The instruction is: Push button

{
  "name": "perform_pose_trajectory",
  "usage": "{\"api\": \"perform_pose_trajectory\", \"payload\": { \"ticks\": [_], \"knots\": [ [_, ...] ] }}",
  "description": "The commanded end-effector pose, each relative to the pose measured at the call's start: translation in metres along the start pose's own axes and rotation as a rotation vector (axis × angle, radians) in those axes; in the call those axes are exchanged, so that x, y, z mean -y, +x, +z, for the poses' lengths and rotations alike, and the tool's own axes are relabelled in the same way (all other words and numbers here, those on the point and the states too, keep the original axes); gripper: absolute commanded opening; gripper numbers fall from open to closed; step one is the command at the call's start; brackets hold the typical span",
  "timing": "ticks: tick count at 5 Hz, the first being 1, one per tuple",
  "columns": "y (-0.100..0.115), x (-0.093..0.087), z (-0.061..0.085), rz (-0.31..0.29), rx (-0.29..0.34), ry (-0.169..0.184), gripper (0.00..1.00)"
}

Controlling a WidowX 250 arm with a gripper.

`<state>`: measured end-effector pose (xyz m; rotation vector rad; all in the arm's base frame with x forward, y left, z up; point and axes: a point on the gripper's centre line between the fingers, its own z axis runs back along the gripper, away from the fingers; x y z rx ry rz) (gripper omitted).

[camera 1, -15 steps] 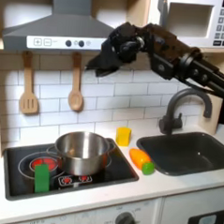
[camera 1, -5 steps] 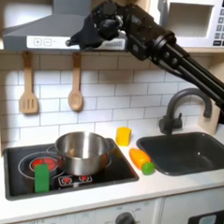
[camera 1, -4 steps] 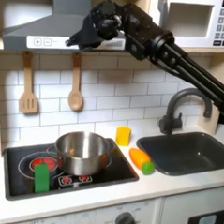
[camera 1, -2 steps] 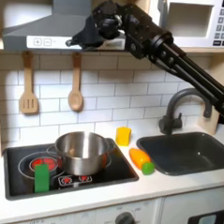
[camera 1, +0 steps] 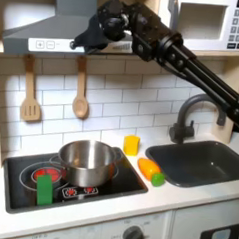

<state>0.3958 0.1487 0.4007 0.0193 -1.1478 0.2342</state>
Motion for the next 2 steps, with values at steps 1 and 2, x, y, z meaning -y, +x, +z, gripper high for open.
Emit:
{"api": "perform_pose_trajectory", "payload": {
  "ticks": [1, 2],
  "knots": [
    [-0.0016, 0.0011, -0.0066, -0.015, -0.008, 0.015, 0.00],
    [-0.0033, 0.0019, -0.0043, -0.013, -0.013, 0.013, 0.00]
  ]
}}
